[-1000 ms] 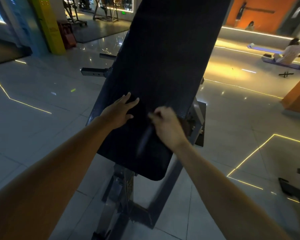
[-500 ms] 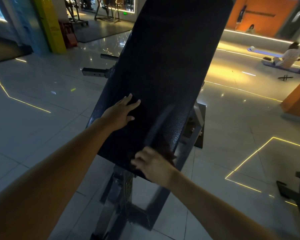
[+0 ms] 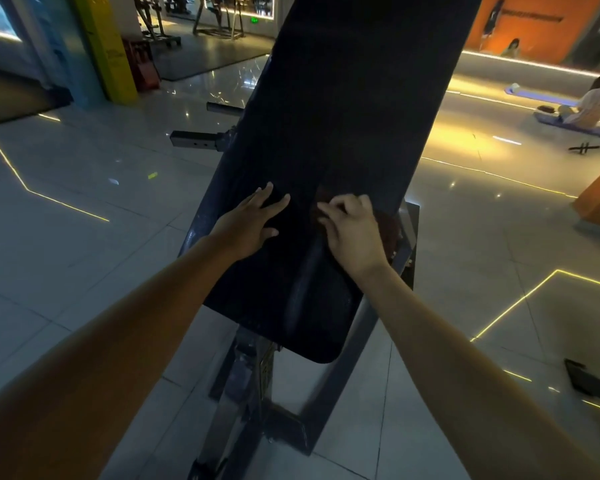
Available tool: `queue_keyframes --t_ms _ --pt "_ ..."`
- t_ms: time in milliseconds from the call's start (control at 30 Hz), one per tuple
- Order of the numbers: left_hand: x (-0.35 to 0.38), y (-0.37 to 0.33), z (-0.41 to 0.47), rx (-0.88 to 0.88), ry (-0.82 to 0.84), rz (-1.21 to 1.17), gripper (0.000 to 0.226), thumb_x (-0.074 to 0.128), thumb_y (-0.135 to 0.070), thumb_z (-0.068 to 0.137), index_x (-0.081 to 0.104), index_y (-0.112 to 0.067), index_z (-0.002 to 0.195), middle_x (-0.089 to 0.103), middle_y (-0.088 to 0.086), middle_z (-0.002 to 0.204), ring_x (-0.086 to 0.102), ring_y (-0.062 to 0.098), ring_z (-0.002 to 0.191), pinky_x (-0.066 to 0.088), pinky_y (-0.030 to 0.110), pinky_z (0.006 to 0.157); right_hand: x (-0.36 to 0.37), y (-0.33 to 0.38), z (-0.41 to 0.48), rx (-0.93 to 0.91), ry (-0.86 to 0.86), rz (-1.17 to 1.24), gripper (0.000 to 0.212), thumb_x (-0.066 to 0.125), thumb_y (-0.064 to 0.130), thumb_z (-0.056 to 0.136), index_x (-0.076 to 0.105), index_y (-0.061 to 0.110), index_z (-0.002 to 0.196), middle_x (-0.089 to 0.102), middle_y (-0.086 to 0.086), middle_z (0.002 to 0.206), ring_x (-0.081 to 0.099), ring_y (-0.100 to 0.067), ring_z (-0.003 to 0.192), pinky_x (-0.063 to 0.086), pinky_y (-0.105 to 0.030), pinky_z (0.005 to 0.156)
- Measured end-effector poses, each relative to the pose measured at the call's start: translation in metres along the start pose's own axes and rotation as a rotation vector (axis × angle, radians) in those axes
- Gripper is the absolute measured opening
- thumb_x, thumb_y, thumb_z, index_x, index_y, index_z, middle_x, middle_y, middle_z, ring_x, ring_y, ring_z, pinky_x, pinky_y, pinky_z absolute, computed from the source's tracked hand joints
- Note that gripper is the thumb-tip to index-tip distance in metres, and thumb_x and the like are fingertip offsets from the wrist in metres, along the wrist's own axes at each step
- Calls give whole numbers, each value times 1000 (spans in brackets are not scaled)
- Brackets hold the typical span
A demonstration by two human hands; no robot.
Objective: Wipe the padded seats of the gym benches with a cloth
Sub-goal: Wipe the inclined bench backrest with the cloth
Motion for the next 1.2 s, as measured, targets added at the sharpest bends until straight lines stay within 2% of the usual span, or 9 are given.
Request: queue_keyframes --t_ms 133,300,400,500,600,700,900,1033,1200 --pt "2 2 1 5 26 -11 70 53 -28 101 10 -34 156 -6 2 165 0 19 151 32 46 115 21 36 -42 -185 81 120 23 75 4 81 75 4 104 63 -14 98 55 -31 85 46 -29 76" --pt "-1 -6 -1 -33 39 -3 69 53 -25 101 12 -32 156 -3 3 165 3 24 151 31 47 114 28 69 -71 -242 164 166 20 80 9 78 78 9 98 65 -11 94 58 -32 82 54 -31 75" --pt "-4 -9 -4 -90 -44 -179 53 54 -21 100 38 -29 150 18 5 162 21 29 145 29 41 113 20 69 -64 35 233 301 24 71 15 88 75 11 112 63 -10 105 55 -30 97 49 -29 90" --pt "-13 -19 -14 -235 -132 -666 28 52 -19 99 64 -31 122 58 0 136 57 14 119 42 24 97 -6 58 -46 373 112 609 24 69 15 92 74 12 115 64 -7 108 59 -20 101 42 -15 92" --pt "-14 -42 -29 -372 106 -1218 22 51 -34 99 66 -29 114 71 -5 116 64 10 108 41 31 104 -33 49 -25 589 76 916 21 67 15 94 73 16 114 67 -1 113 63 -7 102 44 -10 89" --pt "-20 -53 -34 -357 212 -1409 32 37 -44 102 62 -30 116 70 -8 115 61 10 113 38 33 105 -48 43 -13 686 56 1106 20 65 15 95 72 20 113 70 1 114 66 -7 105 50 -19 93" --pt "-49 -65 -33 -253 117 -1358 27 52 -31 100 63 -17 120 71 1 118 64 13 113 48 29 100 -58 42 -6 868 44 1404 18 64 16 96 71 10 111 74 -13 107 70 -22 101 55 -35 93" --pt "-59 -73 -29 -284 -5 -1291 17 58 -25 98 61 -11 106 70 7 112 67 16 106 55 24 87 -59 50 -10 963 58 1592 22 60 15 97 69 4 115 72 -16 111 69 -24 101 56 -29 81" --pt "-67 -75 -27 -314 -87 -1109 19 65 -26 93 59 -10 100 72 9 105 69 18 98 58 32 84 -67 54 -9 992 206 1671 52 47 49 99 66 8 124 70 -14 119 65 -25 114 54 -32 91"
Point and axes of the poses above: each hand's wrist, its own z-axis towards the middle knuckle, its own x-axis out of the palm, y = z × x, the point moved 4 cm from there along z, towards the middle knuckle
